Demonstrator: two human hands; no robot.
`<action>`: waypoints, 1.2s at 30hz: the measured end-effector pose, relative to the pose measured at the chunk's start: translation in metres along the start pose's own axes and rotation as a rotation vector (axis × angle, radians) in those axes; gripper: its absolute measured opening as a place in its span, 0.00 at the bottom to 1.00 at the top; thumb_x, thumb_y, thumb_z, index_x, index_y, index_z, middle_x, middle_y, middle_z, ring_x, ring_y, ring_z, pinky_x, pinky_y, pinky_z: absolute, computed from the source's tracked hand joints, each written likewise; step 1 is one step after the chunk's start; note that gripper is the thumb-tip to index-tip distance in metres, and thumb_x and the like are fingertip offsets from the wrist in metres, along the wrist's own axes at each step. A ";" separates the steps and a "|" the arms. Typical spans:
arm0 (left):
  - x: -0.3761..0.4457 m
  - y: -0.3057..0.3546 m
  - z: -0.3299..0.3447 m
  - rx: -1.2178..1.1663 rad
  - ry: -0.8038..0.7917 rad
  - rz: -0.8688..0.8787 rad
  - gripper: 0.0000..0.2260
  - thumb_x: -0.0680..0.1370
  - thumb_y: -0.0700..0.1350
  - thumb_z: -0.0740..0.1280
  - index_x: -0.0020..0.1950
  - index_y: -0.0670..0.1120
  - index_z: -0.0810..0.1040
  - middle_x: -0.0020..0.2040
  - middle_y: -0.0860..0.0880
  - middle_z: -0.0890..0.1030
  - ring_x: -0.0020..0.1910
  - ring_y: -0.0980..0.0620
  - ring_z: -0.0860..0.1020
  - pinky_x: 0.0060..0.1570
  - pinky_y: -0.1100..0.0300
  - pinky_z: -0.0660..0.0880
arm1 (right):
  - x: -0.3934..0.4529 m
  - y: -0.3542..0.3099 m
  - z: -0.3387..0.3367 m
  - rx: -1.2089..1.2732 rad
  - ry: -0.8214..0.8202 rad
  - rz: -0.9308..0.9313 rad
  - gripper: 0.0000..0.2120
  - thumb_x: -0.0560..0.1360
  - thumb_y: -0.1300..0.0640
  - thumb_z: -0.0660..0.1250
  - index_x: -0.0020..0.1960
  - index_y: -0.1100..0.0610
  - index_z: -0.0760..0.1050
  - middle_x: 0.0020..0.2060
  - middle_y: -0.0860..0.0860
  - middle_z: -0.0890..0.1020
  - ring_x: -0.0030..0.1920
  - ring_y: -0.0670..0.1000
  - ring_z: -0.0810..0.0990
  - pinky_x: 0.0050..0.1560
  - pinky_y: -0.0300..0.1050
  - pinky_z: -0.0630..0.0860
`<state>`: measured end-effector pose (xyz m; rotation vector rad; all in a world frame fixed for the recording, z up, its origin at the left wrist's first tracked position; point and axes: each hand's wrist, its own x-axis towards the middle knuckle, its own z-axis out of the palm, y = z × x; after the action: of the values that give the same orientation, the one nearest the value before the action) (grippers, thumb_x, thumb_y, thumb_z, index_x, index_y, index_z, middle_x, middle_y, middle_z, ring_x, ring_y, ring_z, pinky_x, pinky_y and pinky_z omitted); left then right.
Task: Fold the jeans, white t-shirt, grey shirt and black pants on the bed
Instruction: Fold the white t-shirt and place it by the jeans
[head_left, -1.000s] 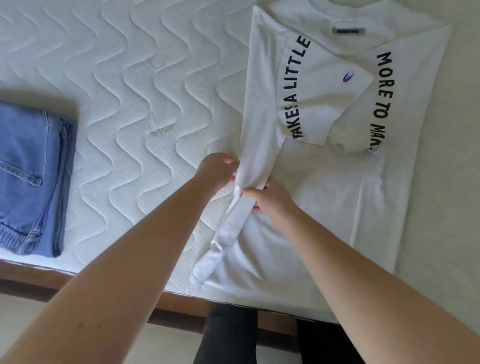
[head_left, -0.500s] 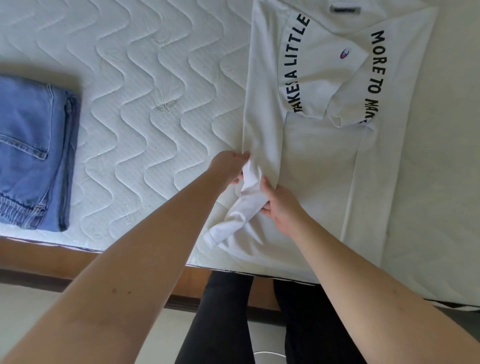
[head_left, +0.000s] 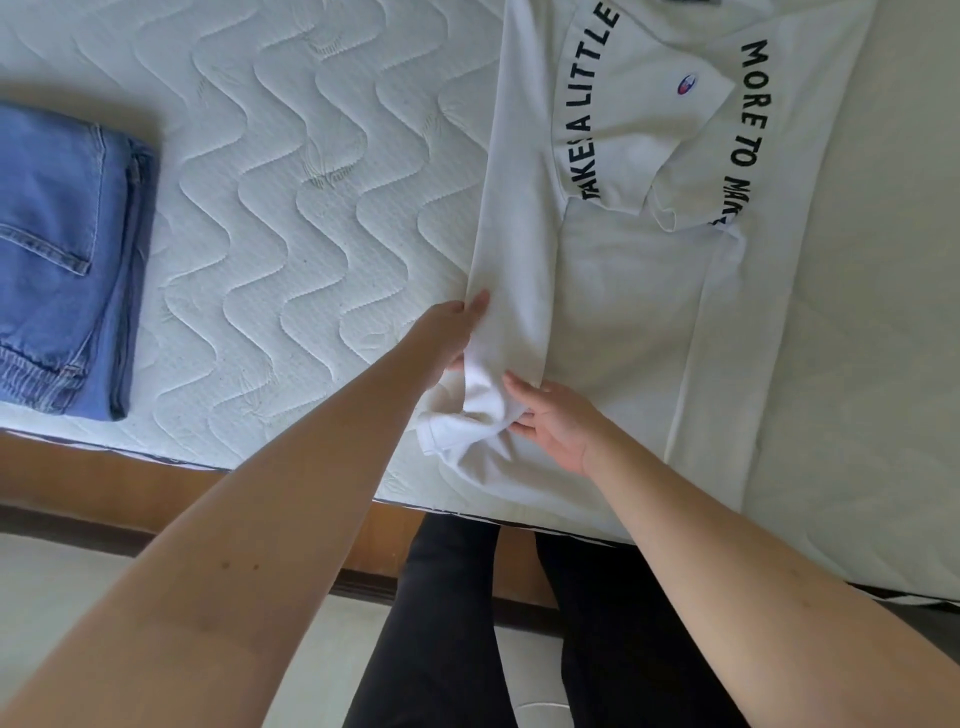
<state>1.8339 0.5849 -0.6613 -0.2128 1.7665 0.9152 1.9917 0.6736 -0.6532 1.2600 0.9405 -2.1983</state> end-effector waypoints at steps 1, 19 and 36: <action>-0.001 -0.007 0.000 0.017 -0.042 -0.003 0.17 0.79 0.61 0.65 0.54 0.48 0.80 0.53 0.45 0.85 0.49 0.47 0.84 0.47 0.56 0.82 | -0.002 0.003 -0.001 -0.009 -0.050 0.009 0.24 0.73 0.52 0.71 0.67 0.59 0.73 0.60 0.54 0.82 0.60 0.53 0.81 0.65 0.49 0.74; -0.040 -0.084 0.007 -0.071 0.011 -0.063 0.07 0.78 0.51 0.70 0.53 0.50 0.80 0.49 0.50 0.85 0.52 0.49 0.83 0.45 0.57 0.78 | -0.022 0.038 -0.012 -0.384 -0.016 0.026 0.14 0.76 0.55 0.71 0.60 0.59 0.78 0.44 0.51 0.86 0.42 0.50 0.86 0.44 0.43 0.81; -0.101 -0.142 0.023 0.019 0.115 0.086 0.17 0.78 0.64 0.63 0.62 0.58 0.75 0.53 0.57 0.83 0.52 0.57 0.81 0.51 0.58 0.77 | -0.034 0.053 -0.018 -0.371 0.158 0.013 0.12 0.78 0.59 0.68 0.60 0.60 0.76 0.42 0.56 0.83 0.31 0.48 0.83 0.41 0.47 0.82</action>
<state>1.9688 0.4741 -0.6434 -0.1821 1.9022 0.9636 2.0532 0.6524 -0.6482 1.2640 1.3257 -1.8222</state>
